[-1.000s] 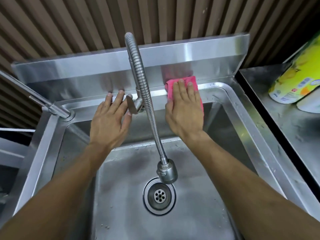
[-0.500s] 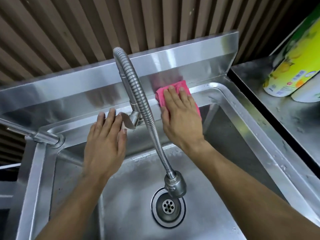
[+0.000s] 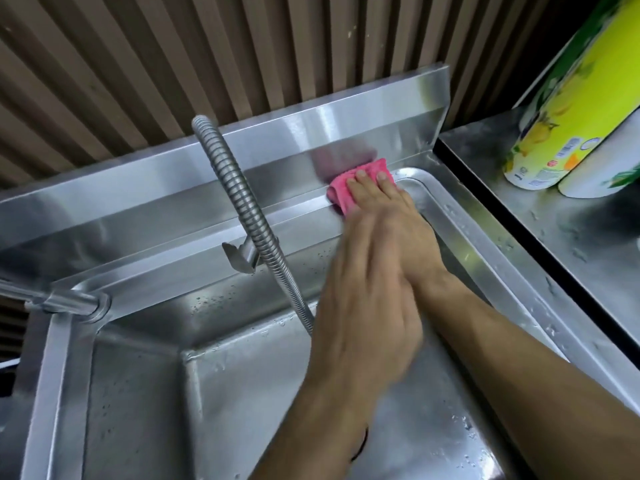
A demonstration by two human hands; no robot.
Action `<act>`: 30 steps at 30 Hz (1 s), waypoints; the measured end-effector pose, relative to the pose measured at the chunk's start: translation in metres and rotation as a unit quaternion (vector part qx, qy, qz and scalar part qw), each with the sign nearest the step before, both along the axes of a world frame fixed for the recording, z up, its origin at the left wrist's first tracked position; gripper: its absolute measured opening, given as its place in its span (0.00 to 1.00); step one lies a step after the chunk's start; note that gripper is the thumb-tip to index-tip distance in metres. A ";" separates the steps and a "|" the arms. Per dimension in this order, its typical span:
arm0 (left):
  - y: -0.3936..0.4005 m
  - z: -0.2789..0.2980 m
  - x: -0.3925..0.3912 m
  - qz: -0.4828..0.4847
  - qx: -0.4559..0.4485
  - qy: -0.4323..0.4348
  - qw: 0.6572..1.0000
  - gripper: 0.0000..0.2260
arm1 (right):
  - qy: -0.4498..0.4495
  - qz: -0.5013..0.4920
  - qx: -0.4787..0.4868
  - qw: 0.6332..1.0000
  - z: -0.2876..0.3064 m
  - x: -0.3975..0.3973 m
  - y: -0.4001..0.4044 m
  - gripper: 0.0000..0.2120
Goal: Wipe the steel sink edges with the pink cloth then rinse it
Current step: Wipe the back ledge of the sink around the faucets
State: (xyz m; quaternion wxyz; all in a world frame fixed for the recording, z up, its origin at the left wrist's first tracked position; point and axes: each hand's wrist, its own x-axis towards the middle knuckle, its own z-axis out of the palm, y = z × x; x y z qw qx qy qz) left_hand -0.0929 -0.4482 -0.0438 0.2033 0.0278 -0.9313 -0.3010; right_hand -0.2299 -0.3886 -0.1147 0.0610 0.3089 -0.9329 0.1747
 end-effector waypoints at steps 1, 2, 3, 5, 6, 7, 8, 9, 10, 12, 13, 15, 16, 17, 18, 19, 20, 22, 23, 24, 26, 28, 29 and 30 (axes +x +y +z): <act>-0.004 -0.003 -0.028 0.075 -0.001 -0.054 0.996 0.27 | -0.013 0.012 0.003 1.000 0.001 -0.001 0.004 0.33; -0.011 -0.010 -0.051 0.139 -0.013 -0.104 0.985 0.28 | -0.021 0.016 -0.012 1.000 0.002 0.001 0.005 0.33; -0.021 -0.020 -0.067 0.185 -0.036 -0.142 0.972 0.29 | -0.023 0.008 -0.032 0.999 0.004 0.003 0.004 0.32; -0.038 -0.041 -0.082 0.230 -0.102 -0.180 0.951 0.30 | 0.000 -0.017 -0.048 0.999 0.004 0.004 0.000 0.31; -0.044 -0.051 -0.082 0.235 -0.118 -0.190 0.946 0.30 | 0.014 -0.024 -0.044 0.999 0.005 0.002 -0.003 0.30; -0.047 -0.058 -0.080 0.236 -0.121 -0.195 0.944 0.29 | 0.020 -0.024 -0.039 0.999 0.005 0.000 -0.004 0.30; -0.049 -0.064 -0.077 0.231 -0.125 -0.196 0.945 0.29 | 0.018 -0.021 -0.030 0.999 0.005 -0.004 -0.005 0.31; -0.049 -0.067 -0.075 0.226 -0.134 -0.191 0.946 0.30 | 0.013 -0.017 -0.021 1.000 0.006 -0.007 -0.005 0.31; -0.051 -0.070 -0.073 0.220 -0.145 -0.185 0.947 0.29 | 0.010 -0.014 -0.015 1.000 0.006 -0.008 -0.005 0.32; -0.060 -0.070 -0.071 0.197 -0.166 -0.178 0.950 0.28 | 0.015 -0.006 -0.005 1.000 0.006 -0.007 -0.005 0.32; -0.065 -0.071 -0.068 0.184 -0.180 -0.174 0.950 0.28 | 0.020 -0.003 0.001 1.000 0.004 -0.007 -0.005 0.31; -0.071 -0.071 -0.062 0.159 -0.204 -0.167 0.951 0.28 | 0.027 -0.012 0.019 0.999 0.003 -0.008 -0.005 0.30; -0.072 -0.070 -0.062 0.152 -0.212 -0.167 0.951 0.29 | 0.029 -0.026 0.028 0.999 0.003 -0.008 -0.005 0.31; -0.071 -0.068 -0.064 0.148 -0.216 -0.168 0.950 0.29 | 0.031 -0.042 0.034 0.998 0.004 -0.008 -0.006 0.32; -0.069 -0.066 -0.068 0.143 -0.220 -0.167 0.950 0.29 | 0.030 -0.056 0.040 0.997 0.005 -0.008 -0.009 0.33; -0.067 -0.065 -0.072 0.133 -0.227 -0.160 0.951 0.29 | 0.024 -0.066 0.046 0.996 0.007 -0.007 -0.012 0.35; -0.066 -0.065 -0.076 0.119 -0.235 -0.151 0.953 0.28 | 0.013 -0.074 0.052 0.996 0.008 -0.006 -0.016 0.36; -0.069 -0.069 -0.080 0.095 -0.242 -0.140 0.955 0.27 | -0.003 -0.094 0.067 0.993 0.012 -0.005 -0.019 0.35; -0.071 -0.071 -0.080 0.091 -0.243 -0.138 0.956 0.27 | -0.008 -0.103 0.072 0.992 0.013 -0.006 -0.018 0.33; -0.074 -0.074 -0.079 0.092 -0.246 -0.136 0.955 0.27 | -0.014 -0.111 0.072 0.991 0.014 -0.008 -0.017 0.31; -0.076 -0.077 -0.078 0.091 -0.253 -0.136 0.954 0.27 | -0.030 -0.130 0.071 0.989 0.017 -0.015 -0.012 0.29; -0.076 -0.076 -0.078 0.088 -0.252 -0.136 0.954 0.27 | -0.040 -0.146 0.084 0.985 0.021 -0.021 -0.009 0.30; -0.076 -0.076 -0.077 0.088 -0.252 -0.134 0.954 0.27 | -0.044 -0.153 0.095 0.983 0.023 -0.023 -0.010 0.30; -0.076 -0.076 -0.077 0.087 -0.252 -0.132 0.955 0.27 | -0.050 -0.161 0.105 0.980 0.024 -0.024 -0.011 0.30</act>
